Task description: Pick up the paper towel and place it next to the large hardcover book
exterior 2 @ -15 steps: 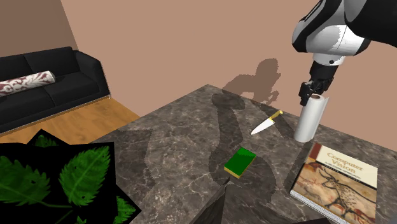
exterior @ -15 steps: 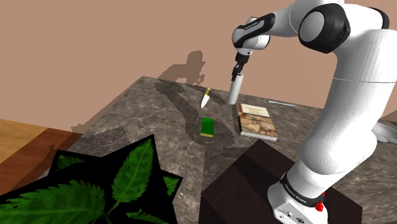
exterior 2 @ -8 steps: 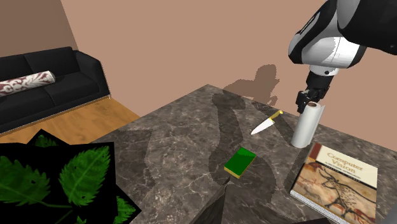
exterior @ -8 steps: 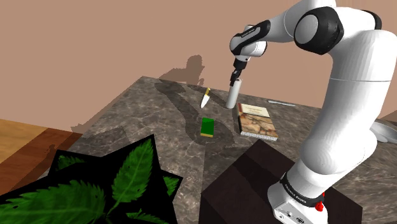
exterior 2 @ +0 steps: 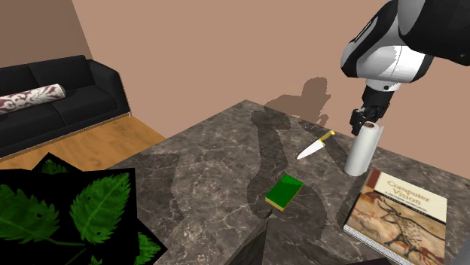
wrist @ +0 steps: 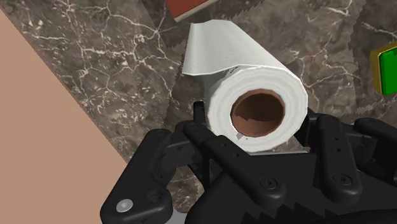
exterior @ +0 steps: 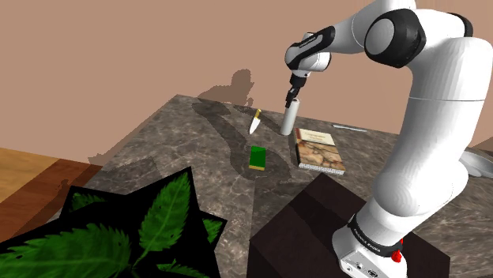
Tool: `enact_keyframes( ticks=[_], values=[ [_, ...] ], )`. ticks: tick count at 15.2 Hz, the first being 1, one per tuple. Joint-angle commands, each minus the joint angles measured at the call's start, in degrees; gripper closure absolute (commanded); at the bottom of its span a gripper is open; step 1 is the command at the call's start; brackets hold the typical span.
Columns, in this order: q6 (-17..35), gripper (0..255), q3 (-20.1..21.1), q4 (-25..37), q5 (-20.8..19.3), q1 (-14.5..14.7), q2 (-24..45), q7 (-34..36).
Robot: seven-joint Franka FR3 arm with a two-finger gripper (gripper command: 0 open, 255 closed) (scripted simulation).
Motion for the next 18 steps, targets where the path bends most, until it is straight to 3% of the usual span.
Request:
enact_keyframes(
  ticks=[1,6,10,18],
  values=[
    [0.0,0,0.0,0.0,0.0,0.0,0.0,0.0],
    [0.0,0,0.0,0.0,0.0,0.0,0.0,0.0],
    [-5.9,0,-0.5,2.4,-1.1,0.3,-3.6,0.7],
    [-5.9,0,-0.5,2.4,-1.1,0.3,-3.6,0.7]
  ],
)
